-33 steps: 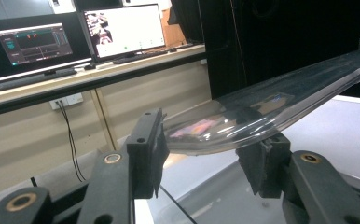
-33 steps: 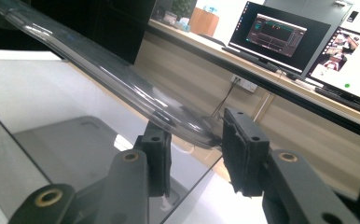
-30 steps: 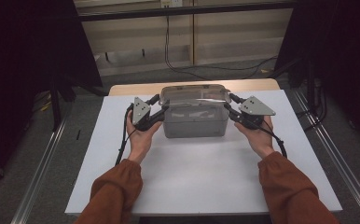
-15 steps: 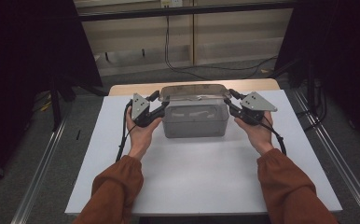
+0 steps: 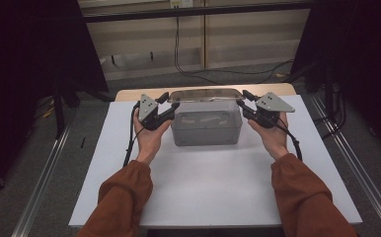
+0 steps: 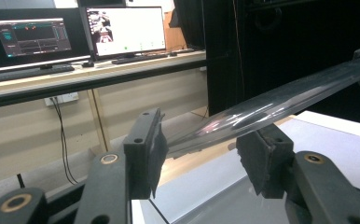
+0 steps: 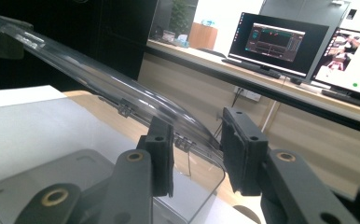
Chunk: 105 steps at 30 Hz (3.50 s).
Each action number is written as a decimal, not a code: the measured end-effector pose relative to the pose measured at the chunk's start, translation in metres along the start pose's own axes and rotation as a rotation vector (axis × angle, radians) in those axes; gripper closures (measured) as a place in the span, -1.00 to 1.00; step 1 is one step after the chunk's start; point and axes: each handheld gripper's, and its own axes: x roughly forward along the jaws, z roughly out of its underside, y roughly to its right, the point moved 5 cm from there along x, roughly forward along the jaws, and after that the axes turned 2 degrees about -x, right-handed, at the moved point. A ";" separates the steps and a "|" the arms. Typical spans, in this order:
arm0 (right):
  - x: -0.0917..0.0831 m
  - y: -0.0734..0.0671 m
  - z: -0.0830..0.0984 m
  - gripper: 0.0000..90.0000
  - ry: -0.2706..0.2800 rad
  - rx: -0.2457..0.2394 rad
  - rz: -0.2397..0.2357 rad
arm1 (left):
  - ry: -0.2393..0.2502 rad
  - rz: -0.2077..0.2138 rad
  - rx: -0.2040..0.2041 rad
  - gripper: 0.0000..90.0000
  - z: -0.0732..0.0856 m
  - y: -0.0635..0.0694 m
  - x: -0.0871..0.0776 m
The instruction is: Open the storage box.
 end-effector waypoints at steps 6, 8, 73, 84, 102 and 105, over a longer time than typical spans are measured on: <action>0.005 0.003 -0.003 0.40 0.002 0.031 0.000 | 0.002 0.006 -0.007 0.17 -0.002 -0.003 0.004; 0.005 0.004 -0.003 0.40 0.006 0.042 0.000 | 0.004 0.013 0.010 0.16 -0.004 -0.004 0.004; 0.045 0.038 -0.011 0.64 0.064 0.146 -0.013 | -0.038 -0.061 0.041 0.43 -0.019 -0.040 0.042; 0.051 0.040 -0.008 0.57 0.062 0.148 -0.014 | -0.037 -0.040 0.041 0.51 -0.016 -0.042 0.052; 0.074 0.046 0.017 0.54 -0.029 0.155 -0.006 | -0.051 -0.033 0.025 0.57 -0.016 -0.046 0.059; 0.077 0.045 0.020 0.55 -0.032 0.157 -0.004 | -0.053 -0.031 0.026 0.57 -0.016 -0.046 0.060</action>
